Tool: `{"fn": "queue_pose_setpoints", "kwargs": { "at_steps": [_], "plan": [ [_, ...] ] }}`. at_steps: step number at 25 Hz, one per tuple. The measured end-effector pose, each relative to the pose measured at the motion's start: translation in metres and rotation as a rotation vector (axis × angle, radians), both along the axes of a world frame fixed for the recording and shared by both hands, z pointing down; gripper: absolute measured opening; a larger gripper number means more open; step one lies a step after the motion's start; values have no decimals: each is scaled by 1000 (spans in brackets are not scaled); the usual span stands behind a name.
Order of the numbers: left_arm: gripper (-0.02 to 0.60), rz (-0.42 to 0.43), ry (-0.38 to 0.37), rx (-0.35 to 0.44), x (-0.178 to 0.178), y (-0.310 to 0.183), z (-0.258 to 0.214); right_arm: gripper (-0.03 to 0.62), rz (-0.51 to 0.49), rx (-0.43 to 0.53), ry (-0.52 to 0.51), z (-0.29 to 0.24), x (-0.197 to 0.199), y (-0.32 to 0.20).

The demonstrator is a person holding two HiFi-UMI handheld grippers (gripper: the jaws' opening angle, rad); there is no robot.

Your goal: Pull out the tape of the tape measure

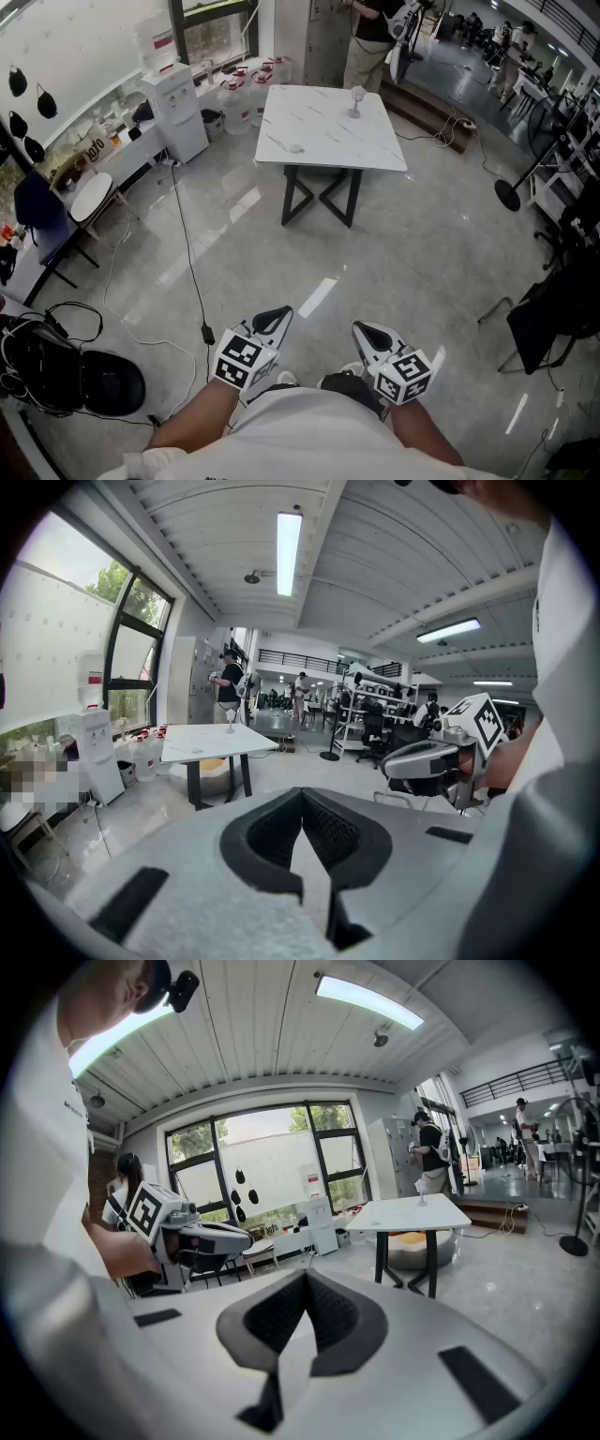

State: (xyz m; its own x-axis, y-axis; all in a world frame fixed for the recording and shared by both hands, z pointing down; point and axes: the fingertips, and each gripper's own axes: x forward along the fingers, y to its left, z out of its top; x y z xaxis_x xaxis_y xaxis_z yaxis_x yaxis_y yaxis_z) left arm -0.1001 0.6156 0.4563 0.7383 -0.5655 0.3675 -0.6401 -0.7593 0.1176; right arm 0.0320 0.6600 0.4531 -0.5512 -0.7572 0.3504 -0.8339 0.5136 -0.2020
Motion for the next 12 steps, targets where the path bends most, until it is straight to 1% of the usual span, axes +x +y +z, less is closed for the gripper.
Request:
{"fn": "queue_pose_setpoints", "kwargs": {
  "at_steps": [12],
  "plan": [
    [5, 6, 18, 21, -13, 1, -10, 3, -12, -7, 5, 4, -18, 2]
  ]
}}
